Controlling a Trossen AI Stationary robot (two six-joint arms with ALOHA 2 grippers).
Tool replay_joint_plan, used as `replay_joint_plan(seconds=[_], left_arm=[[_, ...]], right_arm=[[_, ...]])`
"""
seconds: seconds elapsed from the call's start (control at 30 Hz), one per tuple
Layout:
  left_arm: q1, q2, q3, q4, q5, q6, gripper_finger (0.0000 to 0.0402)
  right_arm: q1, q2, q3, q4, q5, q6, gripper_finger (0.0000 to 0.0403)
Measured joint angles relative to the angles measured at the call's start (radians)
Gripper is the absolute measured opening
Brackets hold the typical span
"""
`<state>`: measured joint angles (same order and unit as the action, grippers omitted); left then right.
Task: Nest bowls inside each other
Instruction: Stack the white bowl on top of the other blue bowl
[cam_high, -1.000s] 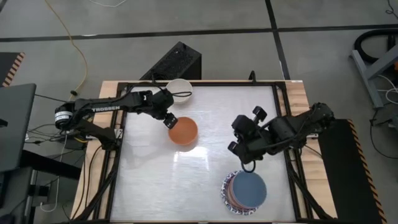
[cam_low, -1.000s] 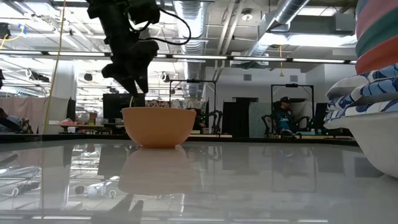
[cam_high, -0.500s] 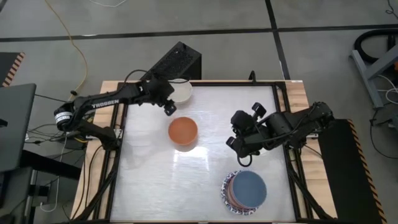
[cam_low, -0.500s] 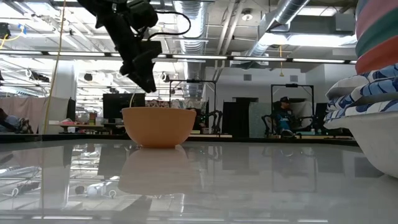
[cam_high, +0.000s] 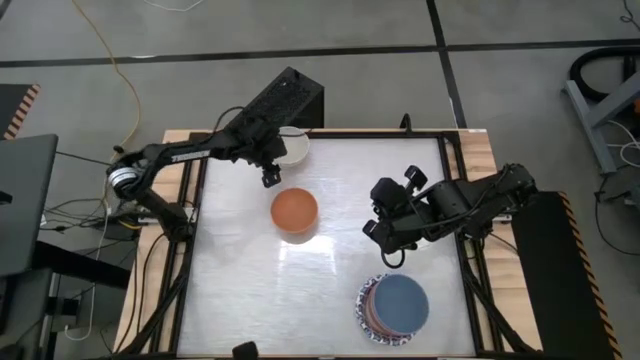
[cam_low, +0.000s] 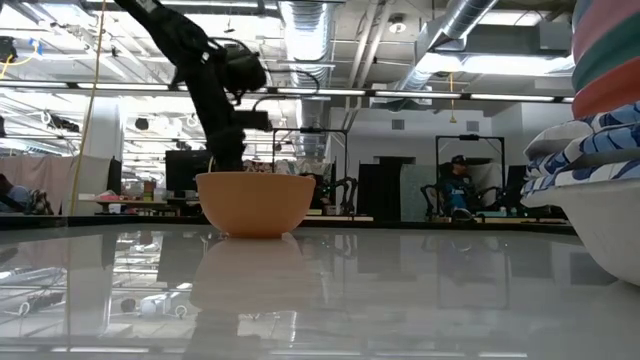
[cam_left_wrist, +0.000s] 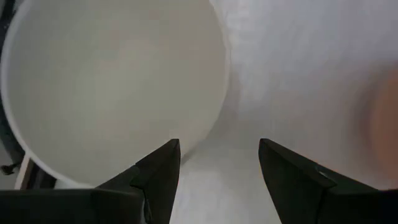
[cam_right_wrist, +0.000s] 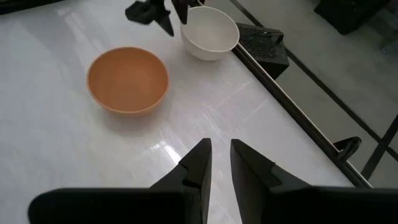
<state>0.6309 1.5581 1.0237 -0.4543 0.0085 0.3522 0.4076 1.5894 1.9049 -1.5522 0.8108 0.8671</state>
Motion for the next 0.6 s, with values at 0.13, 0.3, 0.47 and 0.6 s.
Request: replay_joint_plan(seconds=[0.13,0.3,0.47,0.6], left_arm=[[-0.004,0.063,0.000,0.017,-0.088,0.056,0.0209],[-0.003,0.101,0.000,0.027,-0.099,0.130,0.0208],[-0.004,0.114,0.000,0.029,-0.121,0.179,0.0181],[-0.005,0.114,0.000,0.060,-0.174,0.188,0.0113]], right_arm=[[0.000,0.000,0.000,0.001,-0.002,0.023,0.0081],[0.004,0.000,0.000,0.007,-0.002,0.030,0.0081],[0.004,0.000,0.000,0.006,-0.003,0.042,0.0081],[0.003,0.000,-0.015,0.015,-0.002,0.043,0.0081]])
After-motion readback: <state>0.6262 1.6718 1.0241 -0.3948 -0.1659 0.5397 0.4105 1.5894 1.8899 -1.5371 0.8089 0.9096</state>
